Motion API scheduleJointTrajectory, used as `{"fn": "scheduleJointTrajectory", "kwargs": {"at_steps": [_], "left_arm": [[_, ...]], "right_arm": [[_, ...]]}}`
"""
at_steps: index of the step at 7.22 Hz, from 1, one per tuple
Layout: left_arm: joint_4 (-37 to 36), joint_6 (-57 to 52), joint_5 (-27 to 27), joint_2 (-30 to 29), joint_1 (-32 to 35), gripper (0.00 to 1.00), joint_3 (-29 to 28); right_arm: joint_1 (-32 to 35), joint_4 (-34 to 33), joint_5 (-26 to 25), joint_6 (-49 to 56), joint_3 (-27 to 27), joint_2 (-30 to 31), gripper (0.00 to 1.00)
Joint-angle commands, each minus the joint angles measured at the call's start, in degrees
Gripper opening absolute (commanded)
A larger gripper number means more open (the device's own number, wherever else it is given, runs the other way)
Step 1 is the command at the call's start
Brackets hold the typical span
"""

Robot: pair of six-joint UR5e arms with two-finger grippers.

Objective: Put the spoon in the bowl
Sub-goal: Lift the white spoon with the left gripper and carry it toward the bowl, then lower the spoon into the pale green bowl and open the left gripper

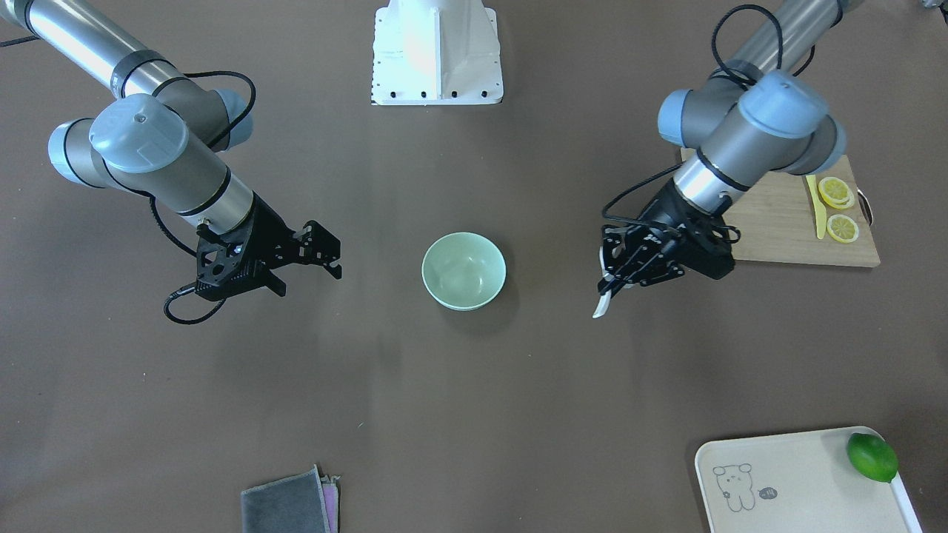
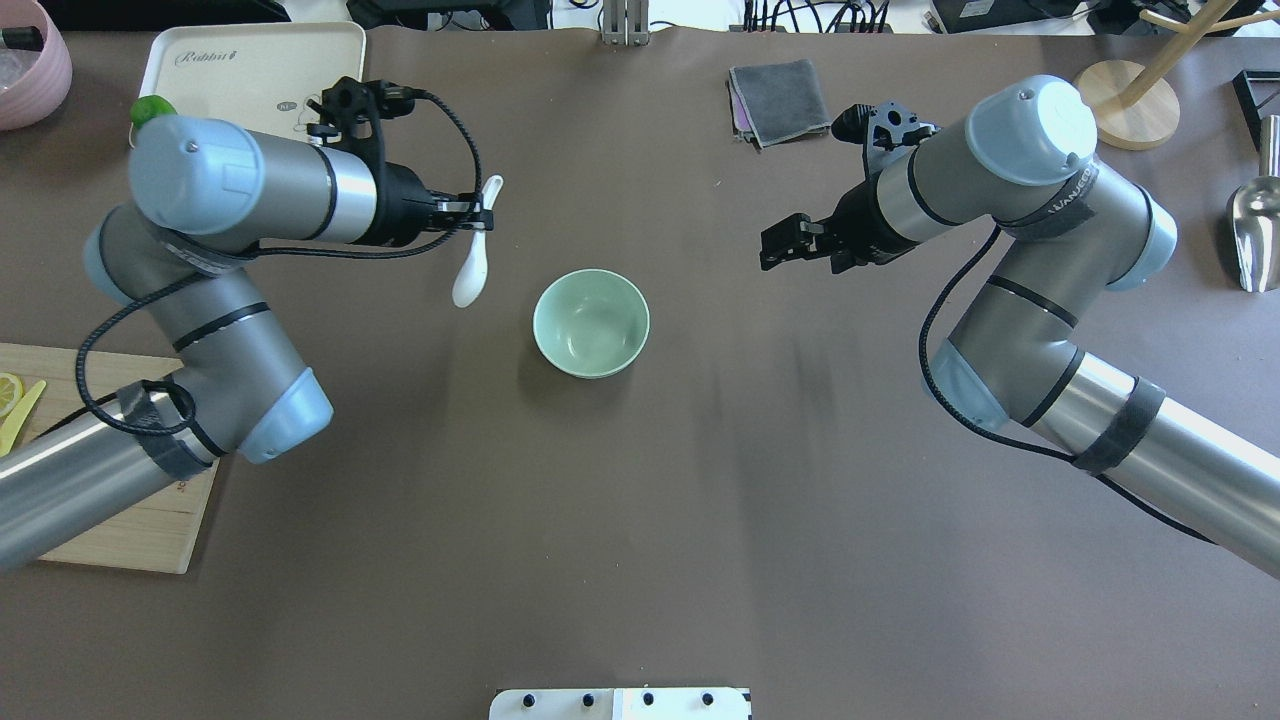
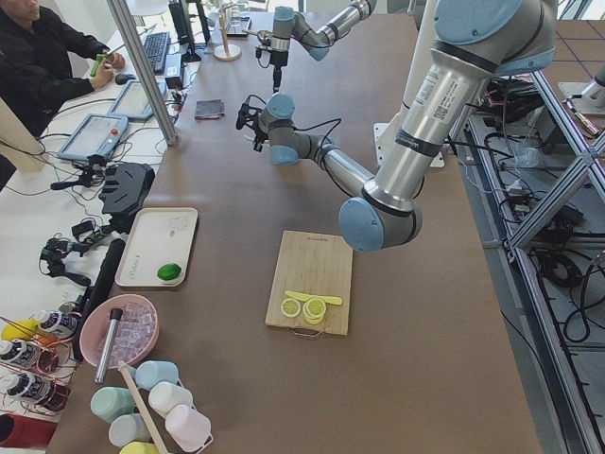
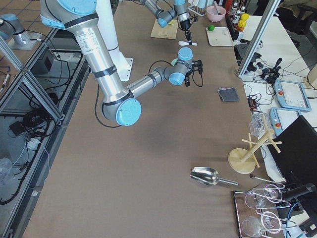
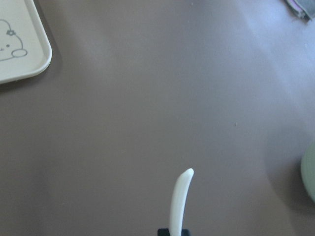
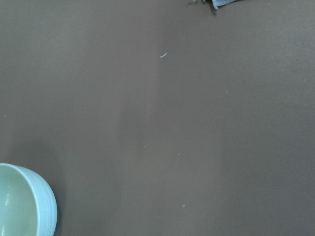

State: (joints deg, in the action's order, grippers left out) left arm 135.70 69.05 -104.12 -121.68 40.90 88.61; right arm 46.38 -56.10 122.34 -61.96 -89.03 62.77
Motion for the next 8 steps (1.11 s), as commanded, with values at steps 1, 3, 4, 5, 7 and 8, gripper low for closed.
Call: {"fn": "scheduleJointTrajectory", "kwargs": {"at_steps": [1, 3, 4, 5, 7, 8], "left_arm": [[-2.9, 7.3, 12.8, -6.5, -7.1, 0.00, -3.0], [-2.4, 7.5, 18.9, -8.7, -9.5, 0.00, -6.9], [-2.3, 7.2, 18.9, -8.3, -9.6, 0.00, -7.1], [-2.3, 7.1, 19.0, -8.1, -10.0, 0.00, -7.1], [-2.3, 7.1, 19.2, -7.9, -10.6, 0.25, -7.7], [-2.5, 5.0, 19.4, -7.3, -10.9, 0.91, -8.2]], "right_arm": [[3.7, 0.0, 4.0, 3.6, 0.0, 2.2, 1.00], [5.4, 0.1, 5.5, 5.2, -0.1, 3.8, 1.00], [5.3, 0.1, 5.5, 5.2, 0.0, 3.8, 1.00], [5.3, 0.1, 5.5, 5.2, 0.0, 3.8, 1.00], [5.3, 0.1, 5.5, 5.2, 0.0, 3.8, 1.00], [5.3, 0.1, 5.3, 5.2, 0.0, 3.8, 1.00]]}}
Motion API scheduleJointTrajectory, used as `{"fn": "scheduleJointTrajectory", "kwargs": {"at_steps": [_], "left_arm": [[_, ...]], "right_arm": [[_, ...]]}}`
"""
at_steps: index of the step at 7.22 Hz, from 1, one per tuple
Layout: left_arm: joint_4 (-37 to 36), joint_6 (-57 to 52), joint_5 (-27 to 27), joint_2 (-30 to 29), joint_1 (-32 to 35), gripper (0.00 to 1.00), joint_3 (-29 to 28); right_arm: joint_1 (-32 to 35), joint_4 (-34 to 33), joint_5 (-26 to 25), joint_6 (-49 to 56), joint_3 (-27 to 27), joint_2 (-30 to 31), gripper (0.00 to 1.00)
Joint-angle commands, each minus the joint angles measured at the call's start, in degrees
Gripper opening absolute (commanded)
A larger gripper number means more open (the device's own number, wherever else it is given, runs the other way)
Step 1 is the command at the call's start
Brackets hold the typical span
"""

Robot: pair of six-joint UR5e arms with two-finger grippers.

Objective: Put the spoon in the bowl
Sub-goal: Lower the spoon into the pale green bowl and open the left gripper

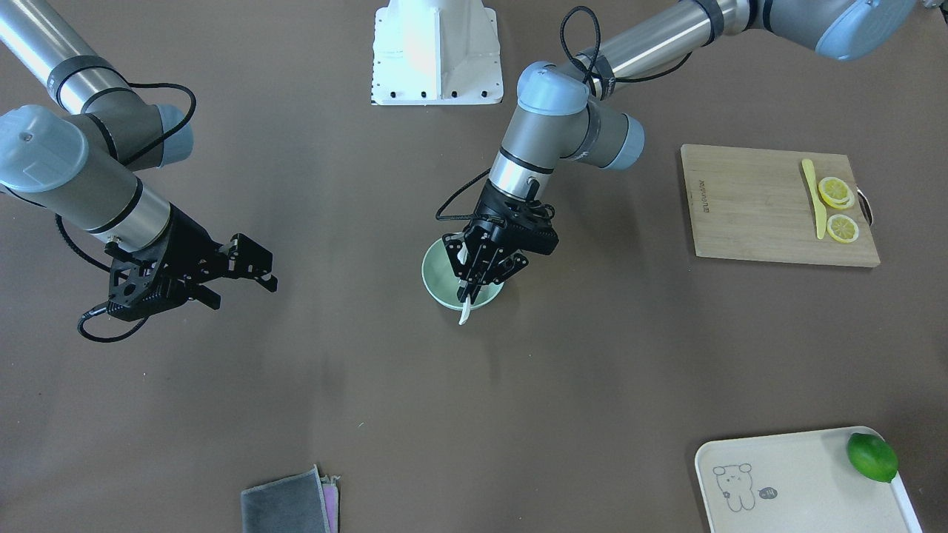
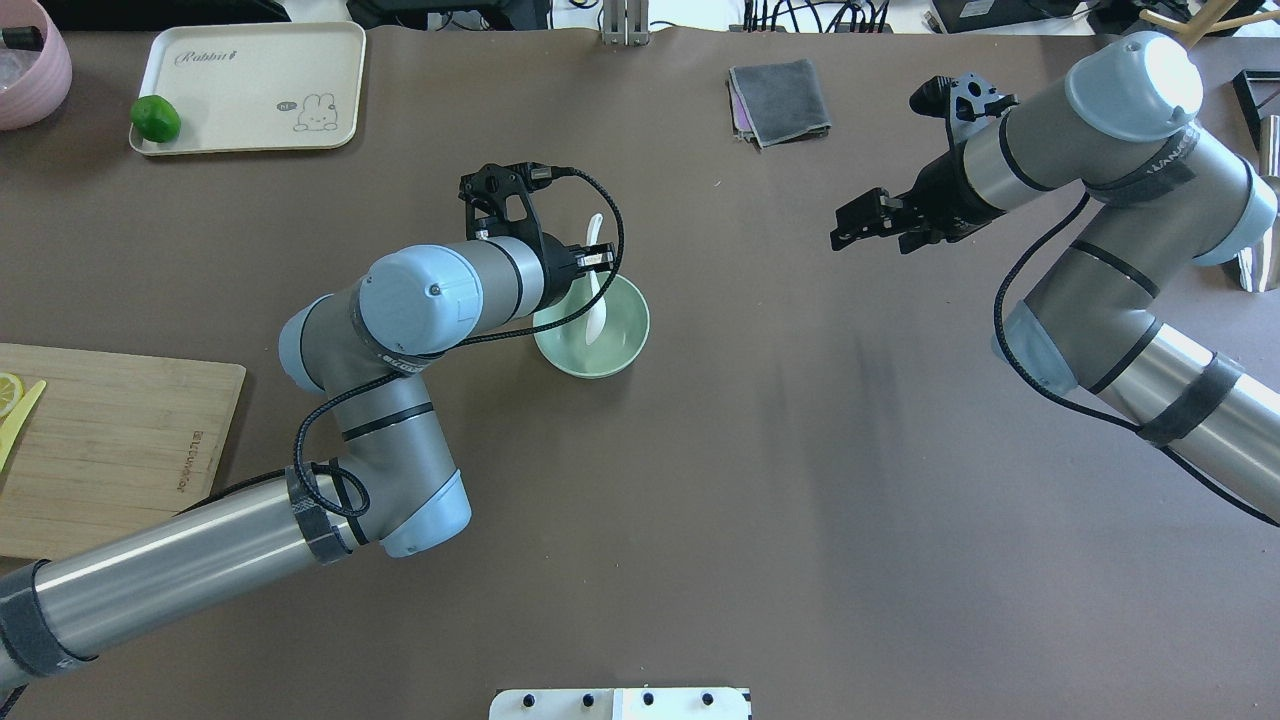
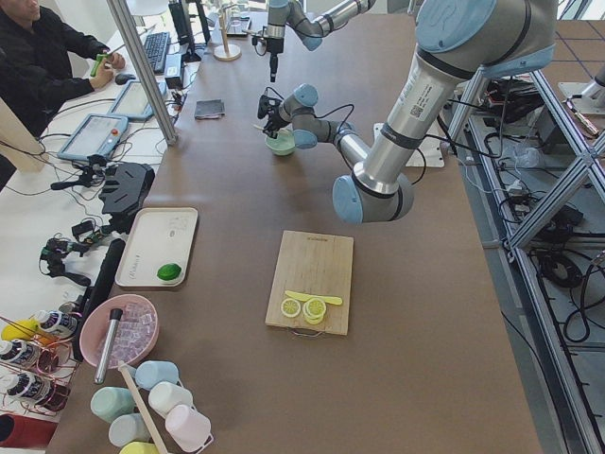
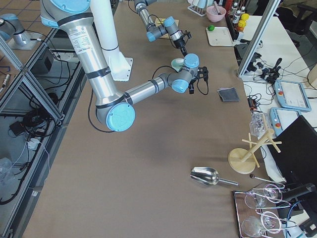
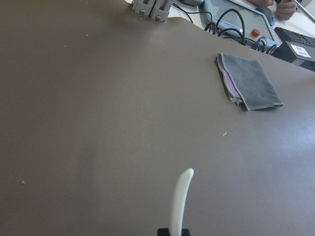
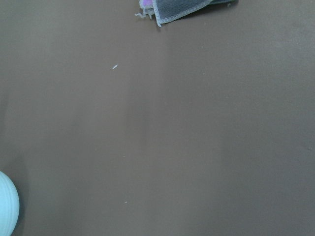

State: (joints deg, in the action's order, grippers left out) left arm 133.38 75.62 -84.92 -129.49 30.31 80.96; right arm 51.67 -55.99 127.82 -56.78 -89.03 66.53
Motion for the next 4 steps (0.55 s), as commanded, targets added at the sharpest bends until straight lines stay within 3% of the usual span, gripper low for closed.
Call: {"fn": "scheduleJointTrajectory", "kwargs": {"at_steps": [1, 3, 4], "left_arm": [[-0.1, -4.7, 0.2, 1.2, -1.1, 0.97, 0.0], [-5.6, -5.2, -0.2, 2.7, -0.2, 0.97, 5.8], [-13.9, -8.5, -3.5, 3.7, 3.3, 0.98, 12.8]], "right_arm": [[0.0, 0.0, -0.2, 0.0, 0.1, -0.2, 1.00], [1.7, -0.4, 0.6, 0.1, 0.1, -0.1, 1.00], [4.2, -1.0, 3.5, 2.6, 0.3, 0.2, 1.00]]}}
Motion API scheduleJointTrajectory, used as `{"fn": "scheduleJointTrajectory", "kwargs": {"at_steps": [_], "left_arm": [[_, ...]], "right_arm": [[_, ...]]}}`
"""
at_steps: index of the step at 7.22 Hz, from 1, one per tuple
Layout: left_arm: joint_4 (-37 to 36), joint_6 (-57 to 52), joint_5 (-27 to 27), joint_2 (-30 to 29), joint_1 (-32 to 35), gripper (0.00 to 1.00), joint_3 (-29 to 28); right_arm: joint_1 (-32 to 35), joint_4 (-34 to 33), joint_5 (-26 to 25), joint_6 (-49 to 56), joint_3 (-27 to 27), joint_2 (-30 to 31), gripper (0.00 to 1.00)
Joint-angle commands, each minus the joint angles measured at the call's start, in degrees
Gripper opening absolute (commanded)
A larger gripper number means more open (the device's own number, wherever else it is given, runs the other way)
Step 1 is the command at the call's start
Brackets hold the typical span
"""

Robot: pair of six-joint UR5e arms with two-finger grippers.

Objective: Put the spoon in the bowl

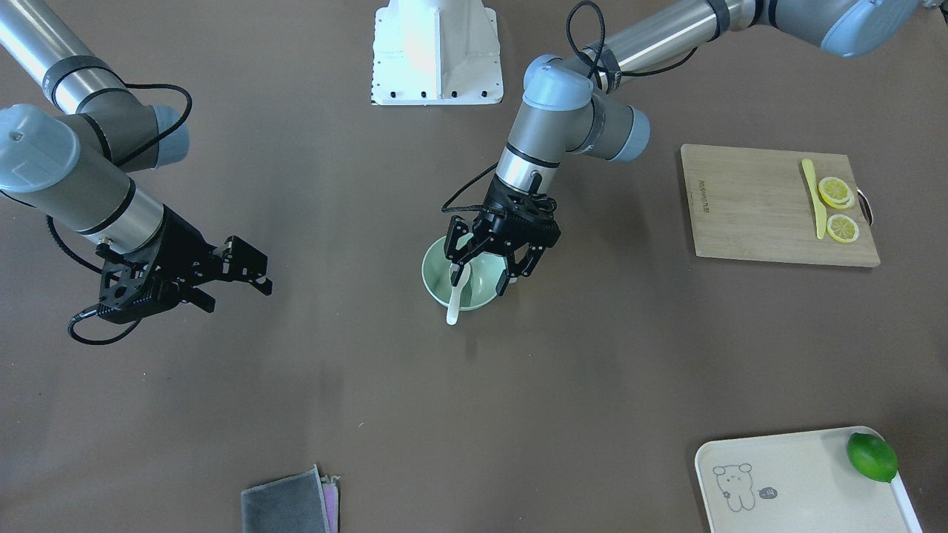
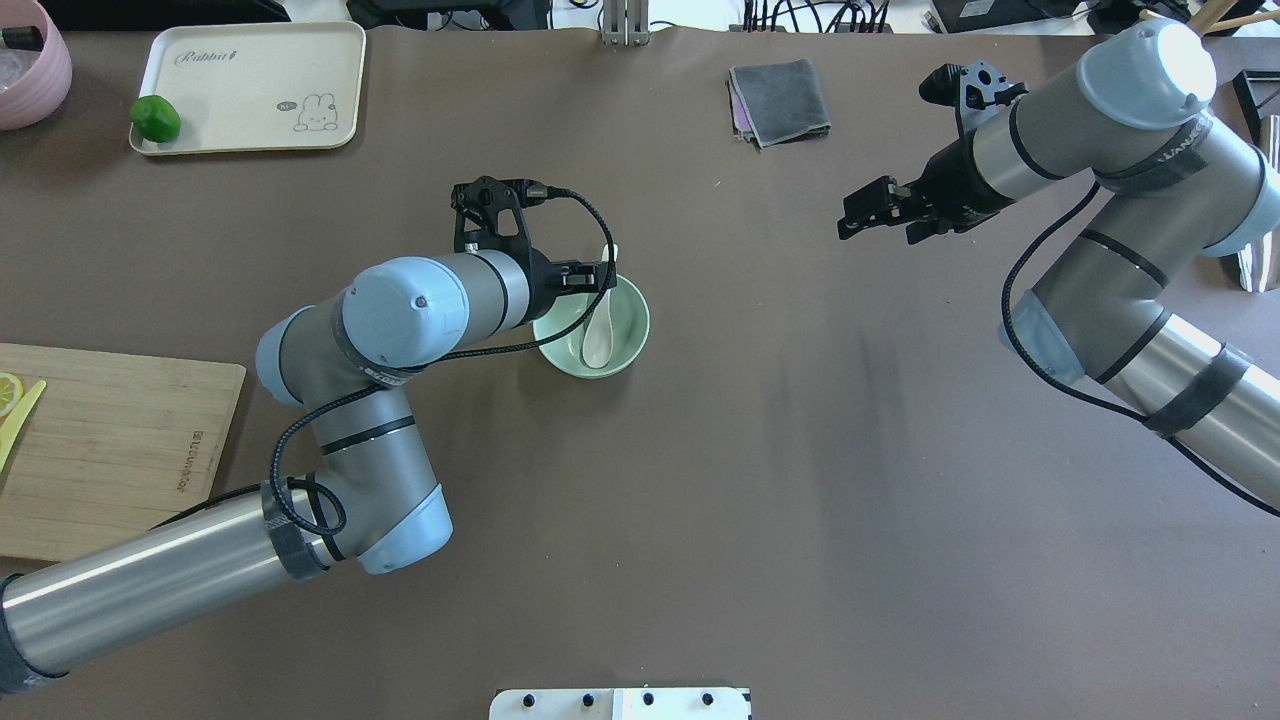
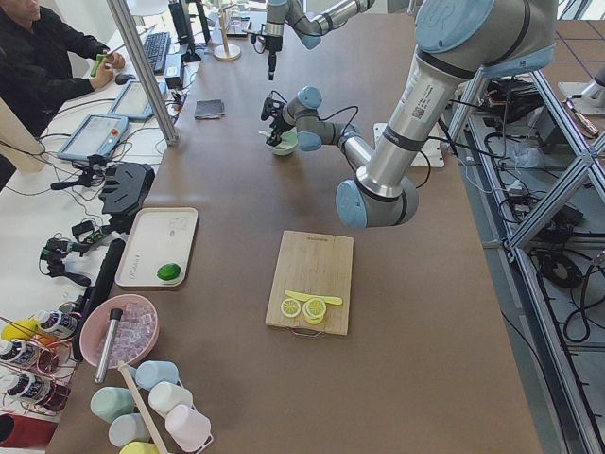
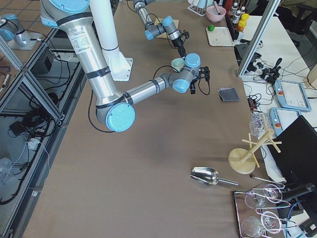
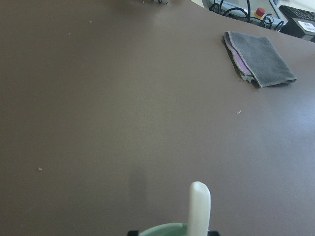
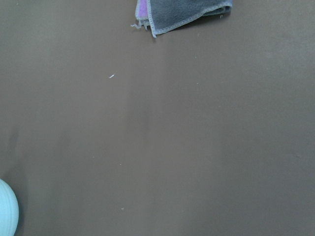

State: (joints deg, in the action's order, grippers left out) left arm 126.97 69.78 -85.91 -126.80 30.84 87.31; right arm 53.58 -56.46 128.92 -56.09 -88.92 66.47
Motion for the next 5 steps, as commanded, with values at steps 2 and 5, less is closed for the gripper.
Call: {"fn": "scheduleJointTrajectory", "kwargs": {"at_steps": [2, 5], "left_arm": [[-13.9, -10.7, -14.0, 6.5, 11.6, 0.98, 13.6], [-13.4, -24.1, -31.3, 17.2, 26.8, 0.98, 16.8]], "right_arm": [[9.8, -1.7, 9.1, 9.0, 0.1, 3.4, 1.00], [17.4, -1.8, 15.2, 18.1, -3.8, 15.8, 1.00]]}}
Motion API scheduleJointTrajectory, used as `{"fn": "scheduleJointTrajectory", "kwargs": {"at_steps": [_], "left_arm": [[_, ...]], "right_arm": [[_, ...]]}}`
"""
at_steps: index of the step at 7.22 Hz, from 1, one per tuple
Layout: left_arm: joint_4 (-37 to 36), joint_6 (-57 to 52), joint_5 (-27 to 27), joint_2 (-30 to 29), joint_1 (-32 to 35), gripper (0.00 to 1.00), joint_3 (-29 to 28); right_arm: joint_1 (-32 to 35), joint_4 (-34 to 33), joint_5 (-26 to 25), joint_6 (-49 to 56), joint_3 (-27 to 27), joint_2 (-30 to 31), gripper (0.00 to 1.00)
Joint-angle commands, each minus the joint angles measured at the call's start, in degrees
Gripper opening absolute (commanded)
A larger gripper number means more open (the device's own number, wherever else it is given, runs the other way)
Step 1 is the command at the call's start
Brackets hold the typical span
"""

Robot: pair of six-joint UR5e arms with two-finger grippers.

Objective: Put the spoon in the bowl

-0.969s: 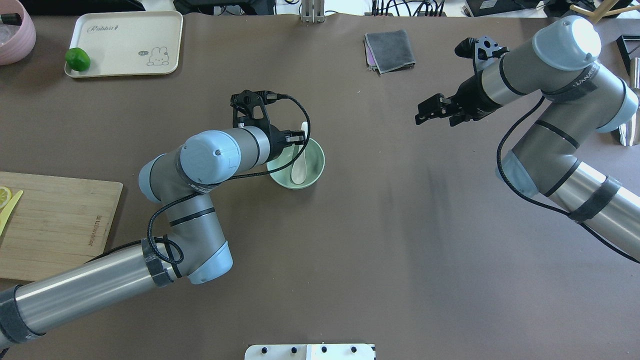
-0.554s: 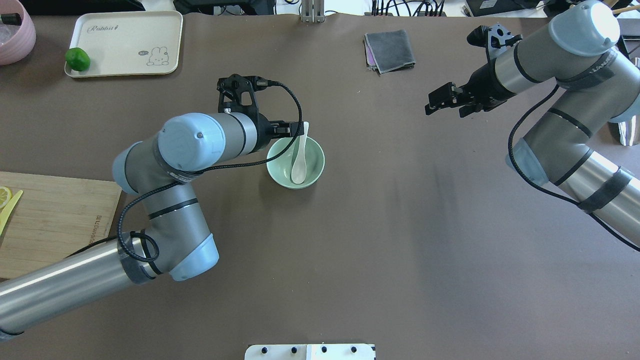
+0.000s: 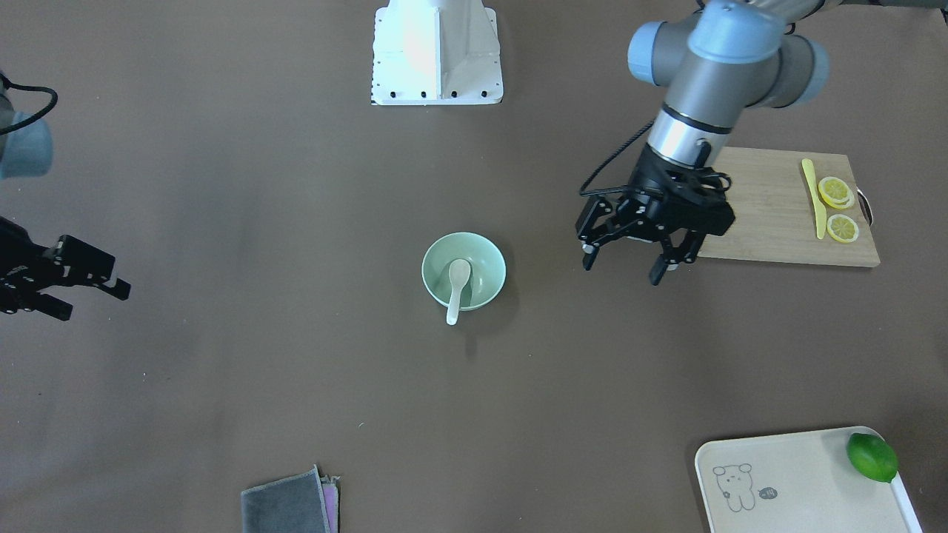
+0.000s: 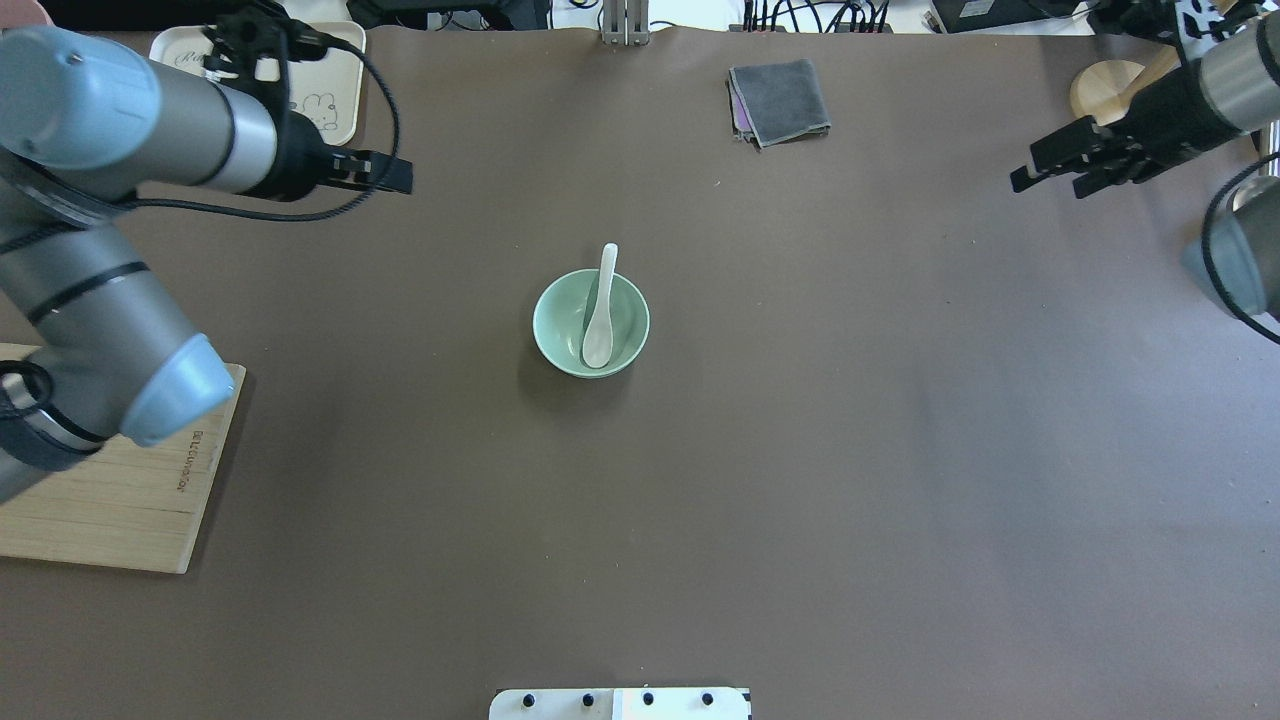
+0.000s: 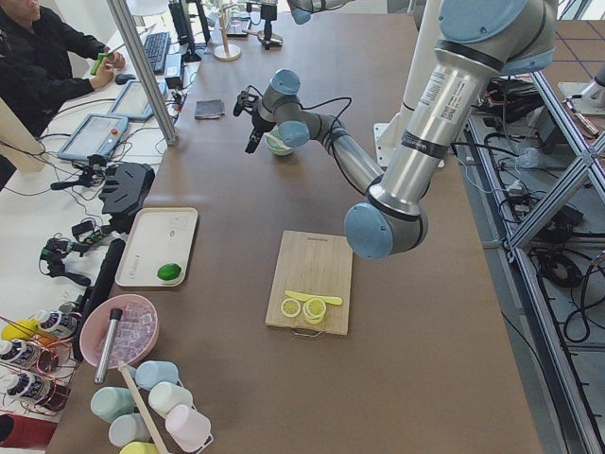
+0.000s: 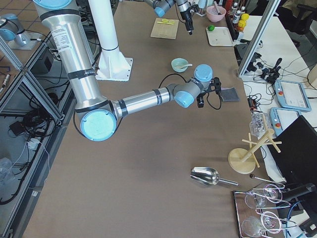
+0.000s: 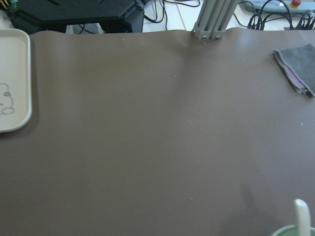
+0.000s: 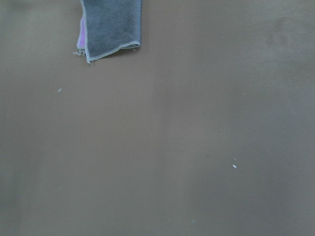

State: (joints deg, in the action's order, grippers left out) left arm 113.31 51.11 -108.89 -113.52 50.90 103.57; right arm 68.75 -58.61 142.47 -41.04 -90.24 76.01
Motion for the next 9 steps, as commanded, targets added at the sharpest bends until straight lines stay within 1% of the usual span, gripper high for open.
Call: {"fn": "scheduleJointTrajectory", "kwargs": {"at_steps": [1, 2, 3, 4, 5, 6, 7, 8, 9], "left_arm": [[4.0, -7.4, -11.7, 8.0, 10.5, 0.98, 2.1], [12.9, -7.8, -11.8, 16.5, 13.9, 0.98, 1.6], [17.7, -8.9, -13.1, 21.4, 17.3, 0.98, 0.0], [17.4, -12.5, -16.2, 22.8, 20.2, 0.98, -0.8], [17.2, -13.3, -17.8, 22.8, 23.4, 0.98, -3.3], [17.8, -13.4, -18.3, 22.2, 25.3, 0.98, -6.1], [17.6, -15.9, -18.3, 22.0, 26.6, 0.98, -8.5], [16.3, -21.6, -18.8, 22.4, 28.8, 0.98, -11.1], [9.8, -27.3, -23.1, 21.8, 31.3, 0.98, -12.2]], "right_arm": [[1.0, 0.5, -0.2, 2.4, -9.5, 11.0, 1.00], [1.1, 0.8, -2.4, 2.6, -10.0, 10.7, 1.00], [1.2, 0.6, -2.5, 2.9, -9.5, 10.7, 1.00], [1.0, -0.4, -3.0, 2.9, -8.5, 10.4, 1.00], [1.3, -2.9, -3.4, 3.2, -7.7, 10.4, 1.00], [3.1, -6.9, -3.6, 5.3, -7.8, 10.4, 1.00], [5.6, -11.4, -4.7, 12.9, -8.1, 10.4, 1.00], [8.1, -17.4, -5.3, 20.1, -8.2, 10.4, 1.00], [10.4, -23.0, -7.5, 25.7, -8.4, 10.4, 1.00]]}}
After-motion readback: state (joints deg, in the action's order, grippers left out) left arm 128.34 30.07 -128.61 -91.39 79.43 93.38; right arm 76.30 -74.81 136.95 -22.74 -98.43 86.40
